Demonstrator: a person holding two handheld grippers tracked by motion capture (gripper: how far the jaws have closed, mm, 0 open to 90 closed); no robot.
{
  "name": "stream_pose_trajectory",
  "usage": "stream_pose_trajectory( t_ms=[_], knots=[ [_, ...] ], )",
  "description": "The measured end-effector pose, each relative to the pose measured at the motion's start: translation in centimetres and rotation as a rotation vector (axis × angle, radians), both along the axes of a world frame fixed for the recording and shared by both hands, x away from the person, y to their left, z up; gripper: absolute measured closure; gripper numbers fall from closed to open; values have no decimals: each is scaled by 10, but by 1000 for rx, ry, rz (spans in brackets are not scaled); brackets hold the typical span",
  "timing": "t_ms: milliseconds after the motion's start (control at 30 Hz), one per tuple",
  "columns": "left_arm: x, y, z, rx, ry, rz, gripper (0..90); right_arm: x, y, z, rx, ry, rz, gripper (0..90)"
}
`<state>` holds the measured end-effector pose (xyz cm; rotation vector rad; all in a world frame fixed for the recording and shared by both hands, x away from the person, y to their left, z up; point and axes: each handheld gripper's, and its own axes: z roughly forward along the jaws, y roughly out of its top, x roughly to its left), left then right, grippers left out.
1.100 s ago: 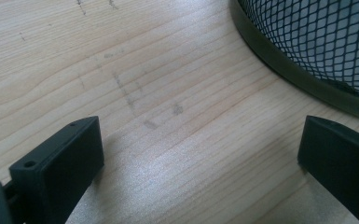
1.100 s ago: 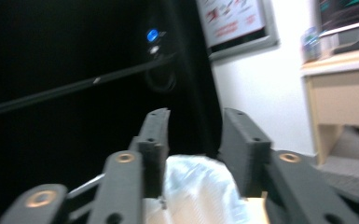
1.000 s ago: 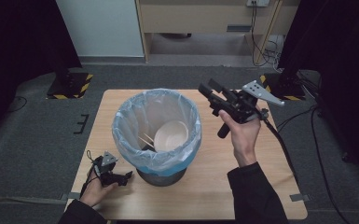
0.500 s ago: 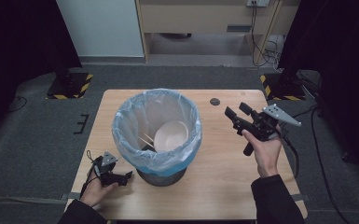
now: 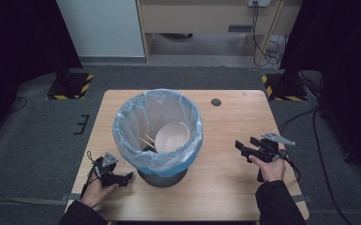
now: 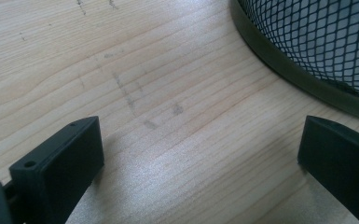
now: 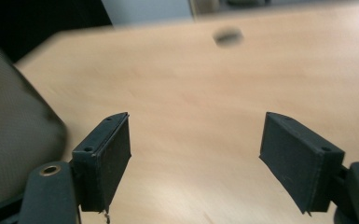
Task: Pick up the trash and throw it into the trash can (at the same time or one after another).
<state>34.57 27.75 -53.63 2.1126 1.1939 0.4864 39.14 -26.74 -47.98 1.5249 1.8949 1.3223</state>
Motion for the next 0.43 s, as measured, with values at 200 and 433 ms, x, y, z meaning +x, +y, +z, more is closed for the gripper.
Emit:
stream_pose_trajectory(
  t_ms=[200, 433],
  knots=[
    [0, 0, 0, 1, 0, 0, 0, -2, -22, -26, -158, 122, -27, 212],
    [0, 0, 0, 1, 0, 0, 0, -1, -25, -33, -221, 142, -13, 173]
  ],
)
